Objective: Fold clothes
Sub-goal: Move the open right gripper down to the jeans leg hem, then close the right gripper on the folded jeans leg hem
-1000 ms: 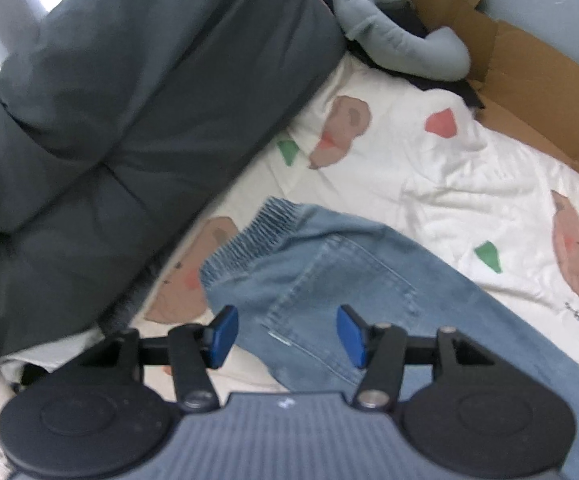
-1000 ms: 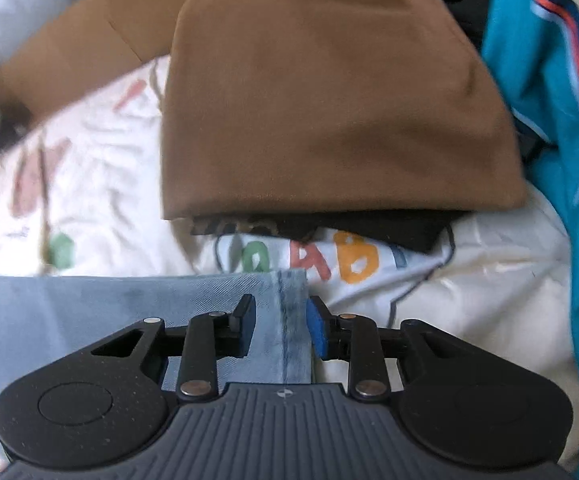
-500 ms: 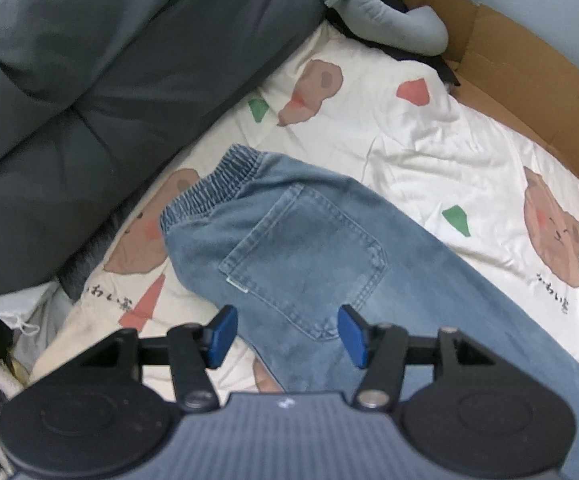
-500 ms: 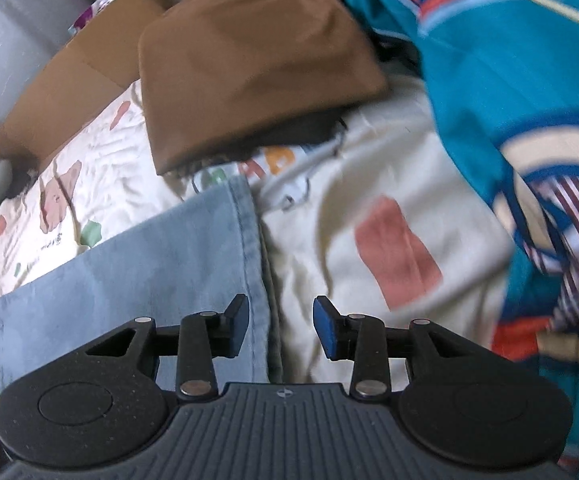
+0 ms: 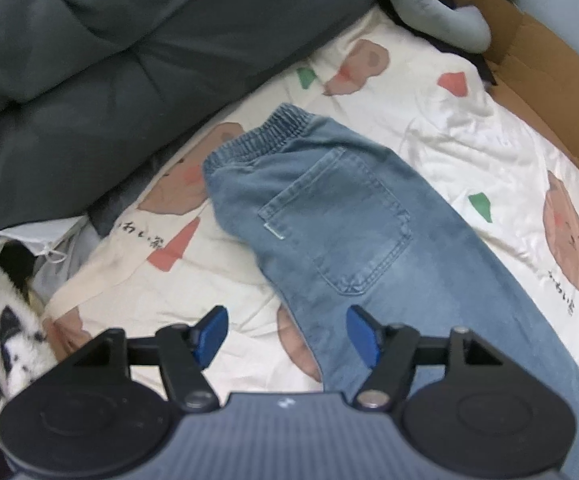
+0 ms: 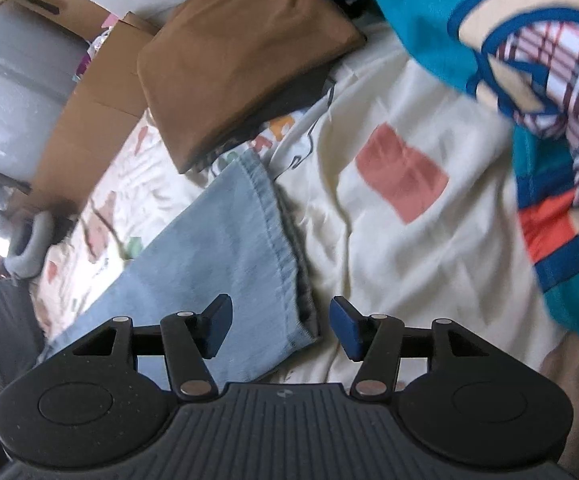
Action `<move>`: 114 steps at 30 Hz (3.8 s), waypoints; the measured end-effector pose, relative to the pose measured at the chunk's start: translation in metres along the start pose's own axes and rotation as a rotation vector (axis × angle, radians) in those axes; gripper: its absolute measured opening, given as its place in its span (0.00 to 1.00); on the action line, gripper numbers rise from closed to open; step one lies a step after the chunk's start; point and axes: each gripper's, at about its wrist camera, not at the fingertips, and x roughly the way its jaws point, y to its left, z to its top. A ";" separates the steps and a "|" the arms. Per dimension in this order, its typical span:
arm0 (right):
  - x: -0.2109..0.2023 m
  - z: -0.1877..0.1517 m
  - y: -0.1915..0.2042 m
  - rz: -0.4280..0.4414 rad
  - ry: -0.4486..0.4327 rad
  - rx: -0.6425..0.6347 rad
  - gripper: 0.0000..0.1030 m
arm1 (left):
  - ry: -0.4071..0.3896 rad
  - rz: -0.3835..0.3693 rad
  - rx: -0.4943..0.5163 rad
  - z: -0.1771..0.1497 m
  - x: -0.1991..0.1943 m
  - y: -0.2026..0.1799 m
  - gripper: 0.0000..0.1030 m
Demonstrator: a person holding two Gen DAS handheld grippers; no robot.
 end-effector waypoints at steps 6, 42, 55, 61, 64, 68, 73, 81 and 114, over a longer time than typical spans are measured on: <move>0.018 -0.017 -0.010 0.051 0.040 0.075 0.59 | 0.005 0.029 -0.013 -0.005 -0.006 0.004 0.74; 0.054 -0.037 -0.059 0.337 0.005 0.513 0.59 | -0.006 0.107 -0.074 -0.023 -0.034 0.049 0.76; 0.074 -0.051 -0.075 0.286 0.017 0.582 0.59 | -0.006 0.106 -0.018 -0.021 -0.033 0.033 0.76; 0.080 -0.043 -0.072 0.322 0.024 0.566 0.59 | -0.002 0.110 -0.027 -0.021 -0.030 0.033 0.76; 0.073 -0.035 -0.070 0.399 0.013 0.552 0.59 | 0.000 0.108 -0.019 -0.022 -0.028 0.031 0.76; 0.077 -0.021 -0.068 0.403 0.072 0.506 0.60 | 0.009 0.110 -0.018 -0.024 -0.023 0.030 0.76; 0.095 -0.012 -0.069 0.376 0.117 0.489 0.60 | 0.017 0.116 0.003 -0.027 -0.022 0.026 0.76; 0.110 0.005 -0.059 0.439 0.204 0.431 0.60 | 0.011 0.126 0.007 -0.023 -0.024 0.031 0.76; 0.152 0.039 -0.022 0.294 0.408 0.170 0.53 | 0.025 0.134 0.010 -0.023 -0.017 0.039 0.77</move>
